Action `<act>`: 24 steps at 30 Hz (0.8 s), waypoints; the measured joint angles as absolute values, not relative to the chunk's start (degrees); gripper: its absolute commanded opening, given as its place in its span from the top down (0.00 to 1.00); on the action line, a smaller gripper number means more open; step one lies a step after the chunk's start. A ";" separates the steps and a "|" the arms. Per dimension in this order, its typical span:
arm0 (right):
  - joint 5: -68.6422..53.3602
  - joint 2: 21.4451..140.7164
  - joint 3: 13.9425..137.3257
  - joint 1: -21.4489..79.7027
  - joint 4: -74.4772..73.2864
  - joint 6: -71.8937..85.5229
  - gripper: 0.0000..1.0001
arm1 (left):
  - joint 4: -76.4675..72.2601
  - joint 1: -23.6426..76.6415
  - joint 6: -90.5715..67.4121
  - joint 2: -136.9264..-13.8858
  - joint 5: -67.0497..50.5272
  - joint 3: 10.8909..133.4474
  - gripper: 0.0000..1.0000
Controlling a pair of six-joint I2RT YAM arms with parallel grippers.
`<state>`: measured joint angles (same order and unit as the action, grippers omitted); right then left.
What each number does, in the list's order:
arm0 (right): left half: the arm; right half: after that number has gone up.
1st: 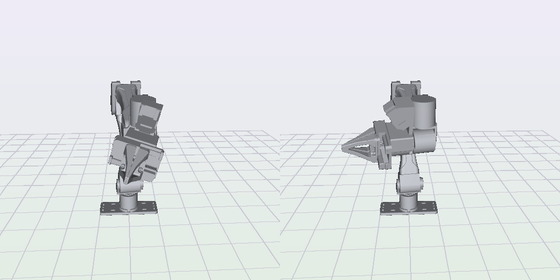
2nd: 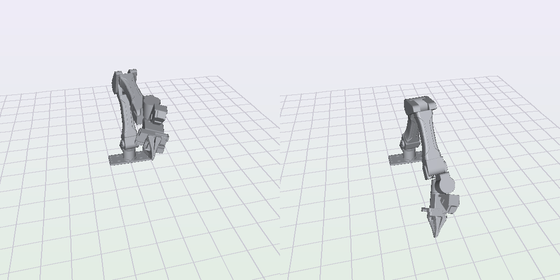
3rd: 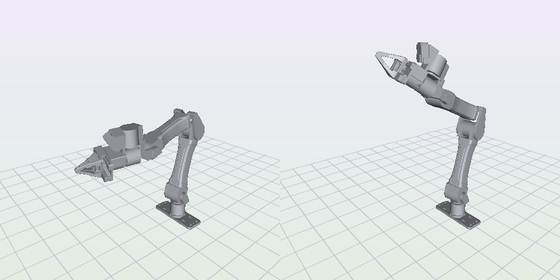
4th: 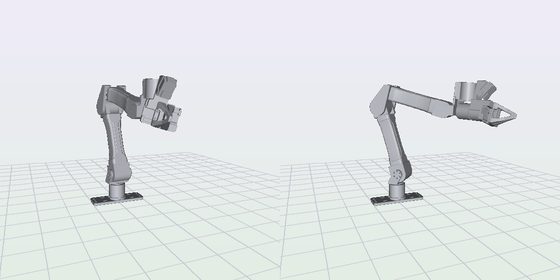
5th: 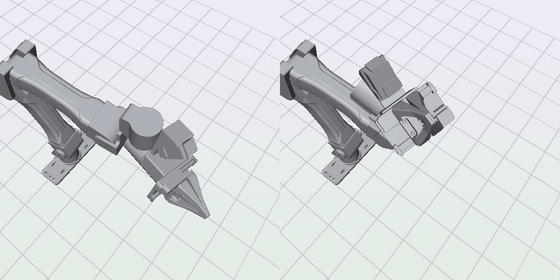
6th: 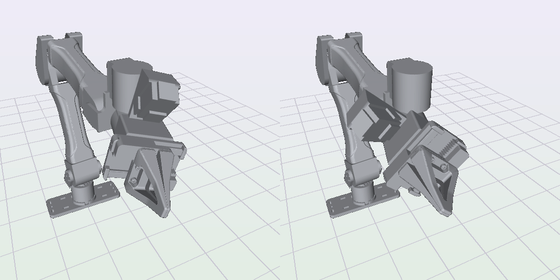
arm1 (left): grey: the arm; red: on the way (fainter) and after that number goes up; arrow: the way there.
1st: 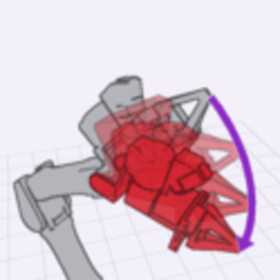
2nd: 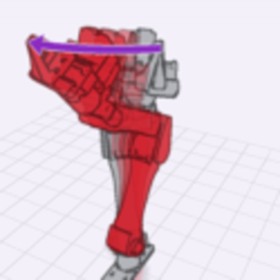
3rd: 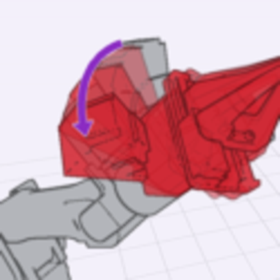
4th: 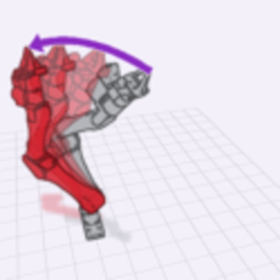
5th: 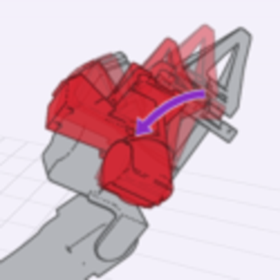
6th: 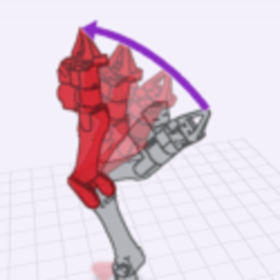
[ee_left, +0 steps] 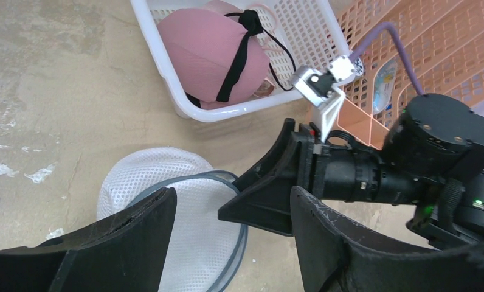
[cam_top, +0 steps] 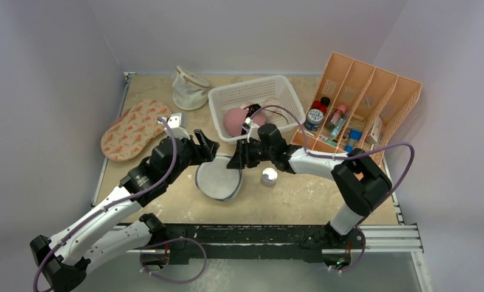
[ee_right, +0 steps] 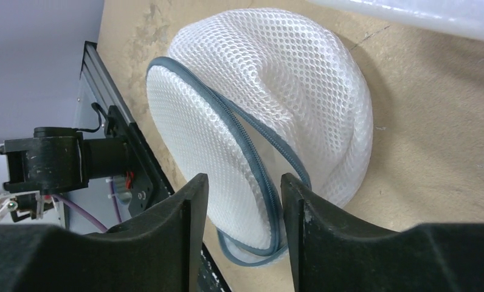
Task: Unzip the laundry bag and remove the bra
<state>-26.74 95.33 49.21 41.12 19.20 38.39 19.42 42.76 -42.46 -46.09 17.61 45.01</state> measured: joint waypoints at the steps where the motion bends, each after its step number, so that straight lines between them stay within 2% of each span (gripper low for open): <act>1: -26.44 94.63 49.12 41.06 18.94 38.19 0.46 | 19.44 42.76 -42.46 -46.17 17.91 45.01 0.31; 14: -25.45 89.17 49.10 40.27 16.23 36.75 0.36 | 21.47 42.76 -42.96 -45.45 21.65 45.01 0.27; 17: -24.91 87.74 48.90 39.92 15.68 36.42 0.33 | 21.91 42.76 -42.98 -45.01 22.22 45.01 0.21; 24: -23.33 81.82 47.27 34.22 12.97 34.26 0.24 | 22.00 41.85 -42.13 -45.04 25.61 45.01 0.02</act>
